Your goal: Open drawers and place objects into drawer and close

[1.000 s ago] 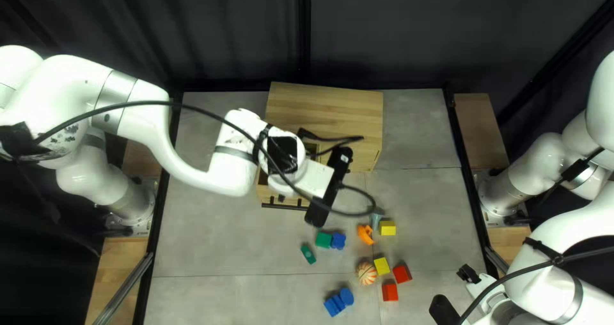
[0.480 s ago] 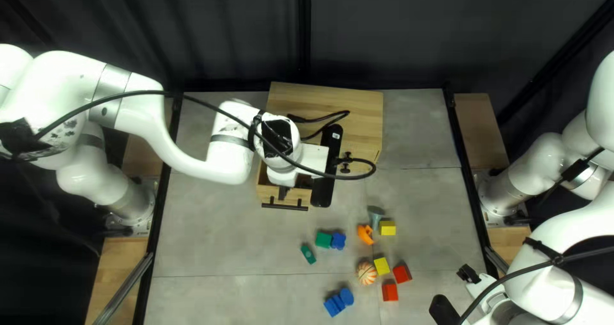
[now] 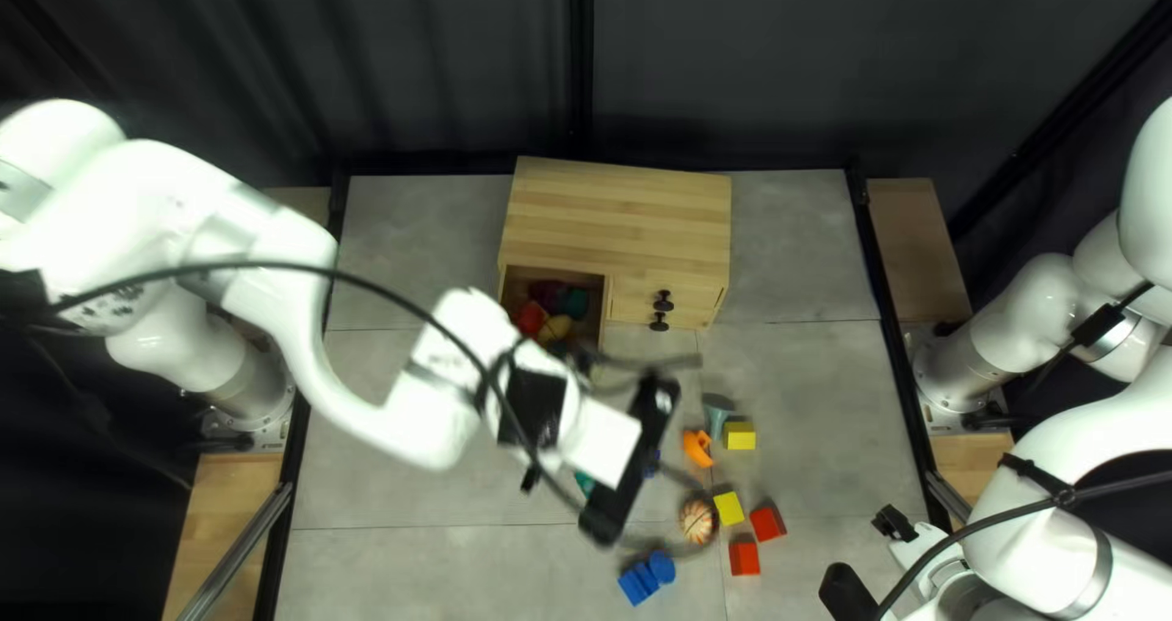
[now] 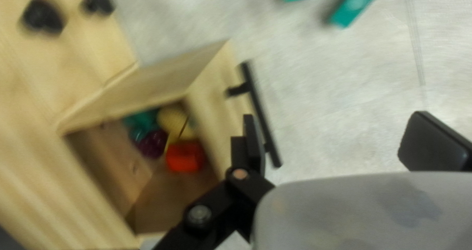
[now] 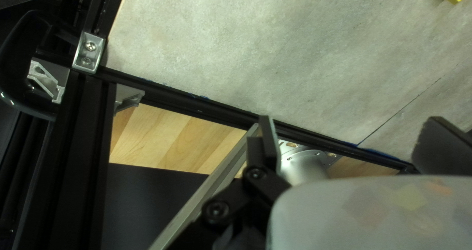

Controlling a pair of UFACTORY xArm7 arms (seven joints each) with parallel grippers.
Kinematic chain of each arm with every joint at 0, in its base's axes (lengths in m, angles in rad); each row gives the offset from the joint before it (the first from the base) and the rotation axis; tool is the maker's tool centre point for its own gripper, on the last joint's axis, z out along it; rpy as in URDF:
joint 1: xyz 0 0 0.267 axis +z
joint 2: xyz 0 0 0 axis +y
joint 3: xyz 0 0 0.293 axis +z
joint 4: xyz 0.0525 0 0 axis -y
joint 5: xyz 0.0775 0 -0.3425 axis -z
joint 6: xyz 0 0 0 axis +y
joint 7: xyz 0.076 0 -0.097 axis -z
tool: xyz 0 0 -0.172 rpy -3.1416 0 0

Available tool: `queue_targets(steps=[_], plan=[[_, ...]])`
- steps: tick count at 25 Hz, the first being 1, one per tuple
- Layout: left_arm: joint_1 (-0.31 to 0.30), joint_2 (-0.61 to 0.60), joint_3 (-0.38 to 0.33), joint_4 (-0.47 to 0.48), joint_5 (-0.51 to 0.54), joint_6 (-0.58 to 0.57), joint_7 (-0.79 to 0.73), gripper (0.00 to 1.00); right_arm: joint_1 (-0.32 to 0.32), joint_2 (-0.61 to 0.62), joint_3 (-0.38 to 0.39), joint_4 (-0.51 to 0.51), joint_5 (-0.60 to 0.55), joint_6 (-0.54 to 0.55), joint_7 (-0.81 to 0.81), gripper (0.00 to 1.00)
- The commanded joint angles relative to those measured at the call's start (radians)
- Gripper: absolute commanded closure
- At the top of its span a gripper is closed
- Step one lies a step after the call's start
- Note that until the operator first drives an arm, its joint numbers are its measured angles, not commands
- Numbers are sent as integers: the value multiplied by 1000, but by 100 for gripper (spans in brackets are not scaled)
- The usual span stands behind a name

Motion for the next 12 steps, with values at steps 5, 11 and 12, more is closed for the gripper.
queue_targets(steps=[5, 11, 12], plan=[[-101, 232, -5, 174, 117, 32, 152, 0, 0, 0, 0, 0, 0, 0, 0, 0], [-92, 328, -1, 207, 153, -25, 260, 0, 0, 0, 0, 0, 0, 0, 0, 0], [-86, 338, -1, 206, 155, -37, 273, 0, 0, 0, 0, 0, 0, 0, 0, 0]])
